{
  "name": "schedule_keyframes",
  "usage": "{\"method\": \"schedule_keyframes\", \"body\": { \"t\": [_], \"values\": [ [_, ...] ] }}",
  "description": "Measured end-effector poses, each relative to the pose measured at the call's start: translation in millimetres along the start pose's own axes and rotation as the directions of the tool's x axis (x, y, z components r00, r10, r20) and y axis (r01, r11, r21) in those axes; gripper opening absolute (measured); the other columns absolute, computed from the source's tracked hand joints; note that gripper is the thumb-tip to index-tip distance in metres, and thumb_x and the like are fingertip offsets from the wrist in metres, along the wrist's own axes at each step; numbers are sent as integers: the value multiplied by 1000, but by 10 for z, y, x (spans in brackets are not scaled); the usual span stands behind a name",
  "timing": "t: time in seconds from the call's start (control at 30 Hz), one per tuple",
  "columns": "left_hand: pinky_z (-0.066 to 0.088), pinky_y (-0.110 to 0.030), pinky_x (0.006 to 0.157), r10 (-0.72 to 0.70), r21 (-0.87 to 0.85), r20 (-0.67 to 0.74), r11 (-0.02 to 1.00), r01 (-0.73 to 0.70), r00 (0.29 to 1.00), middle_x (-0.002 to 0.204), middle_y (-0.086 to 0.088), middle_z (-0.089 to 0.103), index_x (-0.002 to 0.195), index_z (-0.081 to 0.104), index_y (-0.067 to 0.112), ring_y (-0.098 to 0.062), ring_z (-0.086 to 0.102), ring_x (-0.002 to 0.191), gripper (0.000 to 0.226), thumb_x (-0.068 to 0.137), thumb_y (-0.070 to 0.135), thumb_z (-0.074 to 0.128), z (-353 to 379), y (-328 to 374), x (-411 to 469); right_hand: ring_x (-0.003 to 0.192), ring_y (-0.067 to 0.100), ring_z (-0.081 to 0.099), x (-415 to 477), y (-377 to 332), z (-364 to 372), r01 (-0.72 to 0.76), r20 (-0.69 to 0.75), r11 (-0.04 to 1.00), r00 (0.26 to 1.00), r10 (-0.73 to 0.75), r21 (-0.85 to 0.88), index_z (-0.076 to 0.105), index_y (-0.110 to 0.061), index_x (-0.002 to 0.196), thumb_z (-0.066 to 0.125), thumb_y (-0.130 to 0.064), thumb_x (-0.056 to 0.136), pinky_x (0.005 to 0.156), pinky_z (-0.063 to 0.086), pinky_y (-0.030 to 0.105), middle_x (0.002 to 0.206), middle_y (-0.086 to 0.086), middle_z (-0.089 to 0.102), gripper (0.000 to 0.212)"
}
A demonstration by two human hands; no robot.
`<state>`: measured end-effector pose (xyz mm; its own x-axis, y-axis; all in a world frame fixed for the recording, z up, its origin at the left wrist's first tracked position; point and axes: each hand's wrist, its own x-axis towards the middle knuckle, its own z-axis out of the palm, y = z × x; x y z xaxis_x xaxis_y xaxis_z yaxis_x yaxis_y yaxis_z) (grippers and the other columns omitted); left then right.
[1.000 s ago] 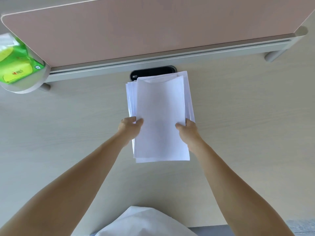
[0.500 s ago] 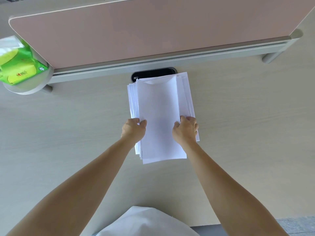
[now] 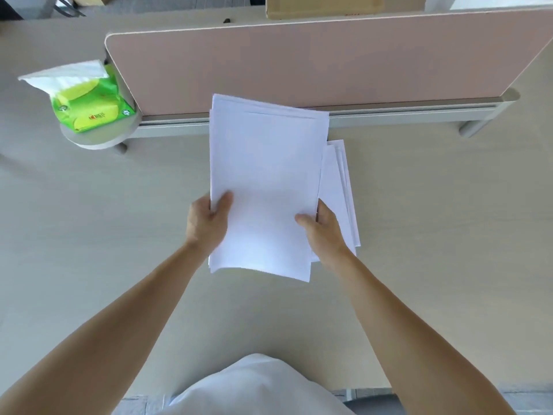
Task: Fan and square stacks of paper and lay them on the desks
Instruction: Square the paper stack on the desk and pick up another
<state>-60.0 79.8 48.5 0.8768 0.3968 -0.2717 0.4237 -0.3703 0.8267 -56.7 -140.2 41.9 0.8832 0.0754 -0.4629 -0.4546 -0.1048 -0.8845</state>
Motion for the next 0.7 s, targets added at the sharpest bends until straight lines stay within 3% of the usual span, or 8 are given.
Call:
{"method": "schedule_keyframes", "body": {
  "t": [0.07,0.17,0.27,0.33,0.43,0.57,0.63,0.7],
  "values": [
    [32,-25,49,170,-79,-74,981,-175,983,57,6,45,63,53,10,-14,40,53,40,95,33,58,-226,7,-266,104,17,69,-140,-67,183,33,6,988,999,-34,153,69,-22,108,64,-19,88,91,53,34,110,-1,74,21],
    [37,-12,48,234,-243,-92,937,-250,968,46,19,51,53,50,29,2,48,46,46,89,11,72,-549,11,-468,96,23,73,-362,-129,429,56,-23,970,998,-52,239,74,-21,96,69,-20,92,87,56,42,97,-3,77,6],
    [54,-19,64,188,-420,37,894,-156,981,74,16,74,70,74,27,-3,70,73,10,69,27,84,-890,-163,-533,89,36,71,-604,-69,644,34,37,985,998,-40,169,76,-26,90,76,-22,83,78,56,46,93,-2,76,7],
    [55,-23,67,127,-476,98,877,-65,987,80,13,76,76,77,26,-8,72,77,15,63,30,85,-1034,-353,-581,90,31,71,-750,8,779,11,64,998,998,-15,58,77,-30,86,81,-20,80,80,51,36,94,-8,77,13],
    [53,-17,66,78,-482,107,876,-17,991,80,17,75,90,72,21,-2,71,78,21,75,13,84,-1149,-562,-738,88,31,71,-968,79,1045,-13,-23,1000,1000,13,-10,75,-27,84,80,-19,83,80,57,42,90,-1,78,9],
    [52,-16,65,124,-516,76,854,-67,989,77,18,75,87,71,21,0,70,76,16,82,7,78,-1317,-645,-889,62,8,62,-1241,108,1321,-42,-206,994,976,63,104,70,-17,95,82,-26,80,56,45,20,81,-7,73,21],
    [53,-16,68,179,-500,110,860,-101,978,78,18,75,86,71,22,0,70,77,18,82,5,77,-1452,-665,-905,71,10,67,-1337,151,1386,-69,-242,991,966,94,111,67,-13,106,86,-35,72,60,47,24,91,-5,75,45],
    [53,-18,70,202,-445,193,890,-97,960,78,20,75,85,72,24,1,70,77,19,81,7,78,-1562,-727,-915,81,24,70,-1427,185,1458,-53,-233,997,970,64,54,71,-18,101,86,-35,73,68,54,36,96,4,76,36]
  ]
}}
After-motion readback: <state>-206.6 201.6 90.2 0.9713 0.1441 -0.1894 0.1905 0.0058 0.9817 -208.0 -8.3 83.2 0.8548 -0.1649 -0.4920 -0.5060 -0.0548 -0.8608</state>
